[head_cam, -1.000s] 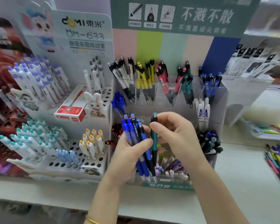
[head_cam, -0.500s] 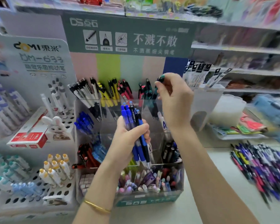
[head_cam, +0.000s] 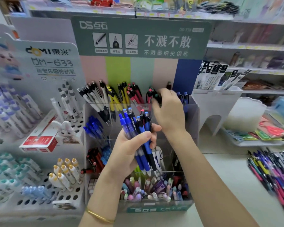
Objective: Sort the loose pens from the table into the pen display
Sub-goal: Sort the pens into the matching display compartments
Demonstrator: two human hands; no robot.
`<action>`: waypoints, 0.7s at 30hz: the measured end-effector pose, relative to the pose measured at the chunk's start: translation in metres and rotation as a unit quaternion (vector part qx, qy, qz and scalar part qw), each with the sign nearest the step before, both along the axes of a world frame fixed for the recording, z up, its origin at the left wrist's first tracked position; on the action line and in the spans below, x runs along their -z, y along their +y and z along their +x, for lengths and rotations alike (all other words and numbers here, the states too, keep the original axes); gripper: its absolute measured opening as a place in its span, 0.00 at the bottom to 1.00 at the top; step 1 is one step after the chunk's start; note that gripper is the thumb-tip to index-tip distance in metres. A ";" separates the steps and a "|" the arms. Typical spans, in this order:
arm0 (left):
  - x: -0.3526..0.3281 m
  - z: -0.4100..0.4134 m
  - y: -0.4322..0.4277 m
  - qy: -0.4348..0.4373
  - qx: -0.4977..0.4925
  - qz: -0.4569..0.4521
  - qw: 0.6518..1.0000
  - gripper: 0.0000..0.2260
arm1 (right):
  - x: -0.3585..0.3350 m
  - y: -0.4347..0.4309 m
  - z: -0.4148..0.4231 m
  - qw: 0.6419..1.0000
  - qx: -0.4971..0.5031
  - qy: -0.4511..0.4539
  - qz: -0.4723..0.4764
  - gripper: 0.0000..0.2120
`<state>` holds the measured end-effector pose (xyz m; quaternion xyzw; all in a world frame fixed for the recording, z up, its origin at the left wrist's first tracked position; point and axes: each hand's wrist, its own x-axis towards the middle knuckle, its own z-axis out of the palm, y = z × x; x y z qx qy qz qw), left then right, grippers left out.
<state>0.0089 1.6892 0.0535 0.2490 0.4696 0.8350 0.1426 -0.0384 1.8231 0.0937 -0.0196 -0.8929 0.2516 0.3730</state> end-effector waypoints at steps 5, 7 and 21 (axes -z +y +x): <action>0.001 0.000 -0.008 0.013 0.019 -0.002 1.000 0.11 | -0.007 0.000 -0.011 0.999 0.025 0.009 -0.031 0.13; 0.002 0.001 -0.011 0.018 0.025 -0.004 1.000 0.12 | -0.007 0.000 -0.013 1.000 -0.001 -0.007 -0.027 0.20; -0.002 0.000 -0.017 -0.009 0.069 -0.004 0.998 0.13 | -0.018 0.007 0.053 0.820 -0.360 -0.292 -0.334 0.06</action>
